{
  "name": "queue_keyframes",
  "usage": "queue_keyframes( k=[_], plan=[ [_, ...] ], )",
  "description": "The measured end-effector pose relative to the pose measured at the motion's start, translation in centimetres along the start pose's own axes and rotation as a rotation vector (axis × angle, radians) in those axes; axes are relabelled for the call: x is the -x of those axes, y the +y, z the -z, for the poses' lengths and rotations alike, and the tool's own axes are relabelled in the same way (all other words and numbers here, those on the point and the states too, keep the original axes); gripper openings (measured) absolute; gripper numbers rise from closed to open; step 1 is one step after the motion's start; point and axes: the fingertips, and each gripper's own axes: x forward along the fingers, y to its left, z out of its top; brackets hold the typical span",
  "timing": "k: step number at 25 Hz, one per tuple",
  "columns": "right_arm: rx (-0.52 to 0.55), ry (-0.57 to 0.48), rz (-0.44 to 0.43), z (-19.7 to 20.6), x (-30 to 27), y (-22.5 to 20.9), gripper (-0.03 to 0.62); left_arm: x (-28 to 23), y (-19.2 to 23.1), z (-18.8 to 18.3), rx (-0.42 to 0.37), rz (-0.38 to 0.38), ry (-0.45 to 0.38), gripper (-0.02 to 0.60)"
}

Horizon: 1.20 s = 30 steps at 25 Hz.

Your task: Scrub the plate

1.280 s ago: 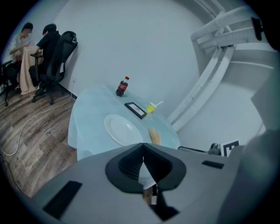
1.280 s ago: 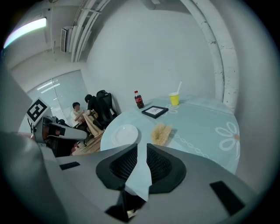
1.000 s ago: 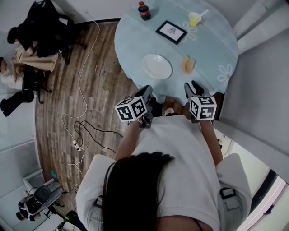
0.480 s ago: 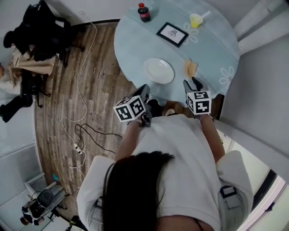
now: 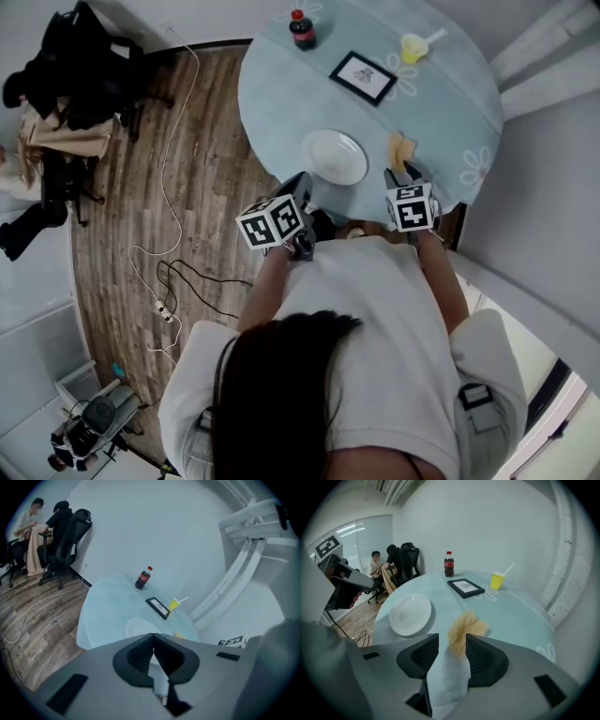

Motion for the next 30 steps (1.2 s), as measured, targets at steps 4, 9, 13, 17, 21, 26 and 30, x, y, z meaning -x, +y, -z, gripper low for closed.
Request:
queue_keyframes(
  k=[4,9,13,17,21,26,30],
  plan=[
    [0.024,0.066,0.016,0.6,-1.3,-0.1,0.166,-0.4,0.6,-0.8,0.011,-0.001,0.003,0.009],
    [-0.007,0.116,0.027,1.2,-2.1,-0.6,0.167,-0.8,1.1,-1.6,0.021,0.006,0.001,0.009],
    [-0.026,0.13,0.04,1.5,-2.8,-1.3,0.167,-1.0,1.0,-2.3,0.023,0.028,-0.004,0.009],
    [-0.053,0.139,0.054,1.7,-2.8,-1.4,0.166,-1.3,1.2,-2.6,0.014,0.031,0.005,0.011],
    [-0.083,0.136,0.064,1.5,-2.6,-1.6,0.166,-1.2,1.8,-2.8,0.023,0.022,0.014,0.009],
    [-0.104,0.13,0.084,1.8,-2.6,-2.1,0.12,-1.5,2.3,-2.6,0.033,0.019,0.027,0.011],
    [-0.089,0.134,0.099,1.6,-2.5,-2.0,0.113,-1.5,2.1,-2.7,0.044,0.036,0.039,0.009]
  ],
)
